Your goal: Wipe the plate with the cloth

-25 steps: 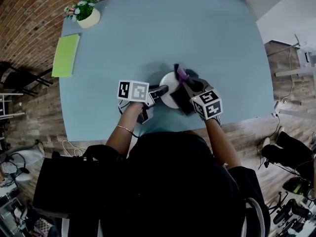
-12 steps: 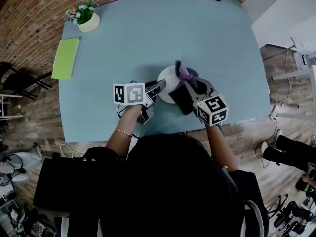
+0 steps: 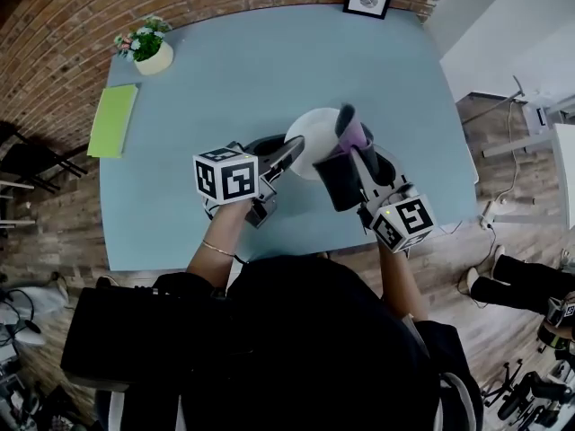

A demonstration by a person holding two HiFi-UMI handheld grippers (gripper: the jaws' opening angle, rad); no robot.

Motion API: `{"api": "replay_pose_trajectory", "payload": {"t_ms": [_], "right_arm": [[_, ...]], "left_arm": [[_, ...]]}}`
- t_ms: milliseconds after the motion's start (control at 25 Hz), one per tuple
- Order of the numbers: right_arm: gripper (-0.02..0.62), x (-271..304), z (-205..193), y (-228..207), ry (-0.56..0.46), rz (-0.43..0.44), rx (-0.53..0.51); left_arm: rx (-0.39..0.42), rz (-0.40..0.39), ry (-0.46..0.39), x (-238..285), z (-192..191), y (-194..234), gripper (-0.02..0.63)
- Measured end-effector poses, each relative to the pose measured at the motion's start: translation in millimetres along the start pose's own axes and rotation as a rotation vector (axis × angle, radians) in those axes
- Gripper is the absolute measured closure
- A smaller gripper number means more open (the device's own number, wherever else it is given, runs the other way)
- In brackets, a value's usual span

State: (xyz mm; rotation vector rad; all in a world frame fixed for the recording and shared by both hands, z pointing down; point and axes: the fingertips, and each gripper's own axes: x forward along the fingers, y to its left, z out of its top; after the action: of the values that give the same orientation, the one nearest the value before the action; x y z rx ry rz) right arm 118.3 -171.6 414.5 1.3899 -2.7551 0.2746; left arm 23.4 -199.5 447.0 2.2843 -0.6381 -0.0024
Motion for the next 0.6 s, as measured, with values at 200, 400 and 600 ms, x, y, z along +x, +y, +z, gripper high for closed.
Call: {"api": "replay_pose_trajectory", "payload": {"t_ms": [200,400,600], "right_arm": [[0.557,-16,32,-6,-0.083,-0.013,-0.016],[0.557,-32,55,-10,-0.141,-0.043,-0.041],[0.557,-47,68,-13,-0.17,-0.062,-0.061]], "left_arm": [[0.174,-0.03,-0.066,7,31,-30,0.581],[0.337,-0.045,-0.131,9,57,-57,0.581],[0.46,-0.026,-0.213,4,81,-76,0.581]]}}
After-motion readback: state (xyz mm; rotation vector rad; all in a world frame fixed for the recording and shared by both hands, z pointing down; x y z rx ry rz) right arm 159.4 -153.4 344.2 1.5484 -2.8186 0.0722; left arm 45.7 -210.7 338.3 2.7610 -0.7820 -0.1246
